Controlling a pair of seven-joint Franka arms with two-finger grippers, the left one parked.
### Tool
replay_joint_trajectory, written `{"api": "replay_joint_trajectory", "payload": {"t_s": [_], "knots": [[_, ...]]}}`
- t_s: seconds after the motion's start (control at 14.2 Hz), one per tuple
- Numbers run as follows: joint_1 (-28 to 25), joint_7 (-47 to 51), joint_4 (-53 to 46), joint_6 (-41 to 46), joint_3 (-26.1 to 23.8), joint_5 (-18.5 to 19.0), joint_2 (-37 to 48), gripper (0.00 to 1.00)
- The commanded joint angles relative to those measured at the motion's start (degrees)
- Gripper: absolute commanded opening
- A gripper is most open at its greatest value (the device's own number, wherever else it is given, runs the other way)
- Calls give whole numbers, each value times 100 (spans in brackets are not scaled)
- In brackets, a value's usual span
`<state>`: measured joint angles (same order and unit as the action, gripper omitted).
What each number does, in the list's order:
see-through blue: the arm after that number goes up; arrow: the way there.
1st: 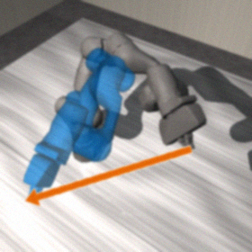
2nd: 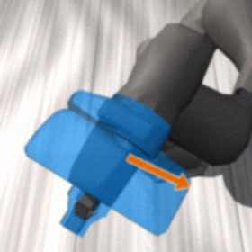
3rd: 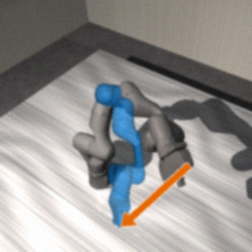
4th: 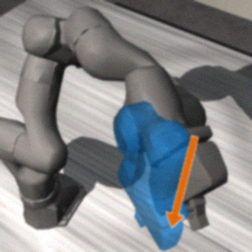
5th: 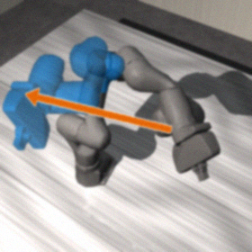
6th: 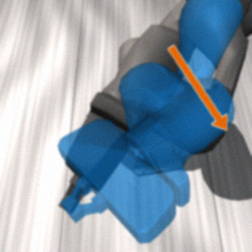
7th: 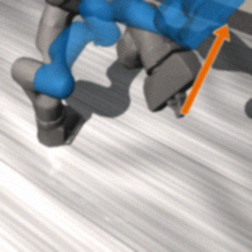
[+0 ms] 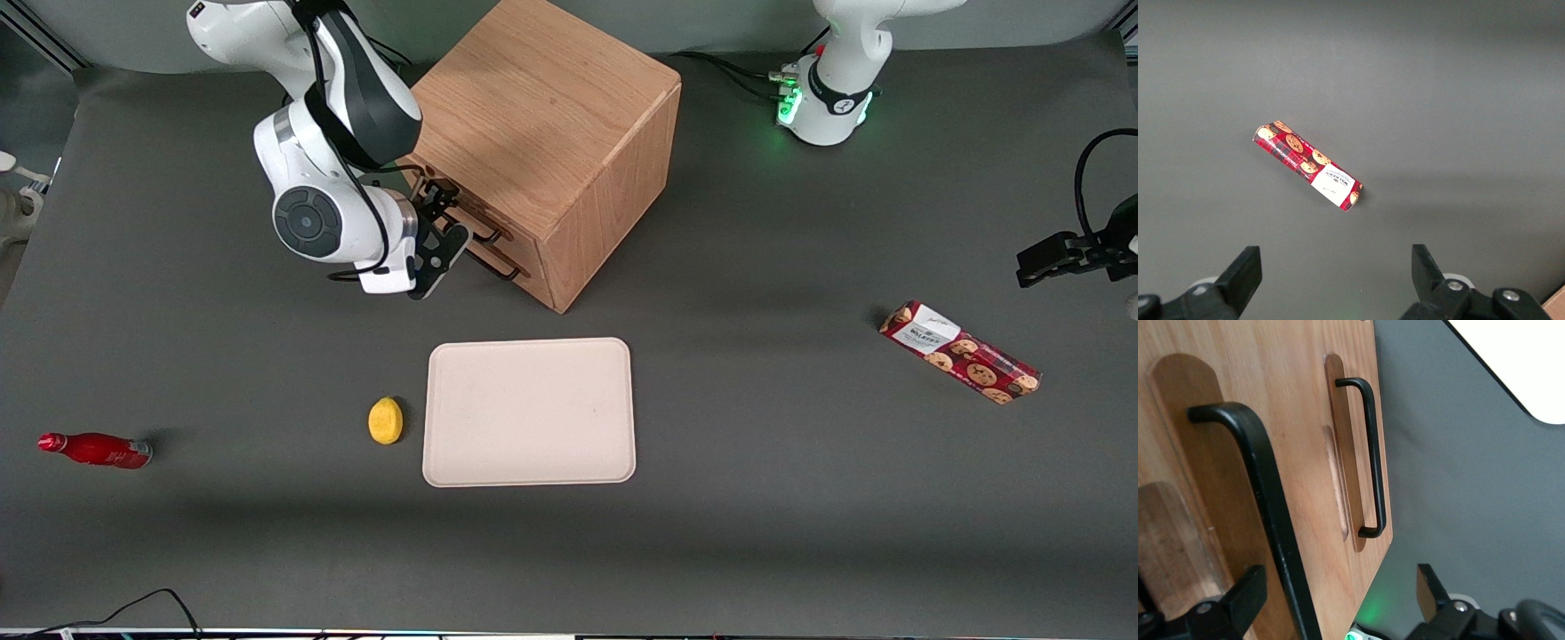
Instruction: Open upper drawer
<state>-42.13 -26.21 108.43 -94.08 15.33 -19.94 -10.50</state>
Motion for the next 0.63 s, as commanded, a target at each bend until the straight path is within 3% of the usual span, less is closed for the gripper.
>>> {"api": "replay_joint_trajectory", "payload": {"t_s": [0.0, 0.56], "knots": [[39, -236, 12, -146, -4, -221, -128, 100], [135, -499, -14, -269, 14, -221, -242, 100]]}}
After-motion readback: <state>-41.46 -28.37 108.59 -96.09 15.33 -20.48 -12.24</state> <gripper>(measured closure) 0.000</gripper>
